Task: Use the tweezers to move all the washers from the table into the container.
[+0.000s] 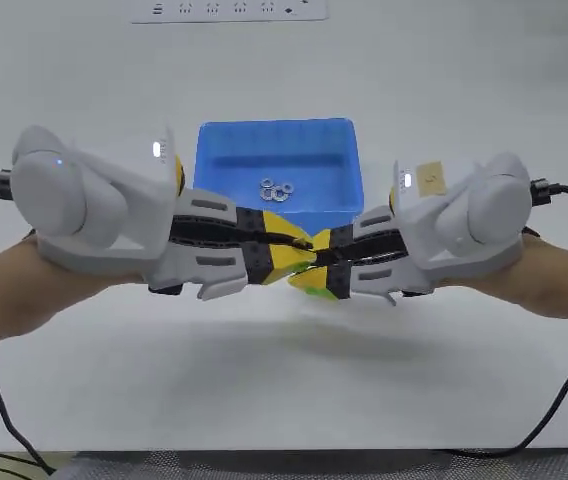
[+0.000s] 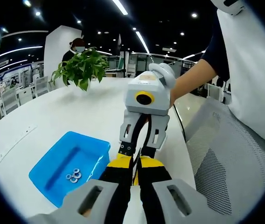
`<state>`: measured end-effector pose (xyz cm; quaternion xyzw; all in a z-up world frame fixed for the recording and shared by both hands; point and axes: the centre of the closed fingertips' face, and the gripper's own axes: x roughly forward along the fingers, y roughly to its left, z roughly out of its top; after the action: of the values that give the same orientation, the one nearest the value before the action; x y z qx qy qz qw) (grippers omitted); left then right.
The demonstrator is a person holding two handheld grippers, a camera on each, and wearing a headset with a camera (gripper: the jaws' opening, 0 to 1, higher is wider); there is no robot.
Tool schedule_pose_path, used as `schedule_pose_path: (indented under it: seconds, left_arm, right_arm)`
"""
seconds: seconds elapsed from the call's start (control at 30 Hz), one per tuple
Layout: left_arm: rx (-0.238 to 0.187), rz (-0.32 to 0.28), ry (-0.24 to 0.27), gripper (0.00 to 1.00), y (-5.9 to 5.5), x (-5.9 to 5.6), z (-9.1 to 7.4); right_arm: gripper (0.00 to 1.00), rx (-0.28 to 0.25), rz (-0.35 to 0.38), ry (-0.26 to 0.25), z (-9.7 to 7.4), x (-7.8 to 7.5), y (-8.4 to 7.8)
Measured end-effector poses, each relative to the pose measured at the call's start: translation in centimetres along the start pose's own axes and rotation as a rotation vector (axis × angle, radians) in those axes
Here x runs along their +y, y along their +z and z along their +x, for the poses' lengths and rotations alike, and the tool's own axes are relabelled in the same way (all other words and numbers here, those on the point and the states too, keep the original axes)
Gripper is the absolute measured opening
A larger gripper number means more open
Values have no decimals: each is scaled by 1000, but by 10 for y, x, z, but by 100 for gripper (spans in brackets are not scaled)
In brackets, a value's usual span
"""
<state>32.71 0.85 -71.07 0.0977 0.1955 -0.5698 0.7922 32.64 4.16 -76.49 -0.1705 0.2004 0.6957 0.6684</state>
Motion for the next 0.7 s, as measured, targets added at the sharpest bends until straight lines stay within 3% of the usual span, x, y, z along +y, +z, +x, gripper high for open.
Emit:
schedule_pose_path:
  seconds: [0.17, 0.37, 0.7]
  left_arm:
    - [-1, -36, -1, 9, -1, -1, -1]
    - [-14, -31, -1, 16, 2, -7, -2]
    - [-49, -27, 70, 24, 3, -9, -20]
  right_arm:
    - [10, 0, -19, -15, 1, -1, 0]
    - [10, 0, -7, -34, -1, 0, 0]
    - [9, -30, 5, -87, -13, -5, 14]
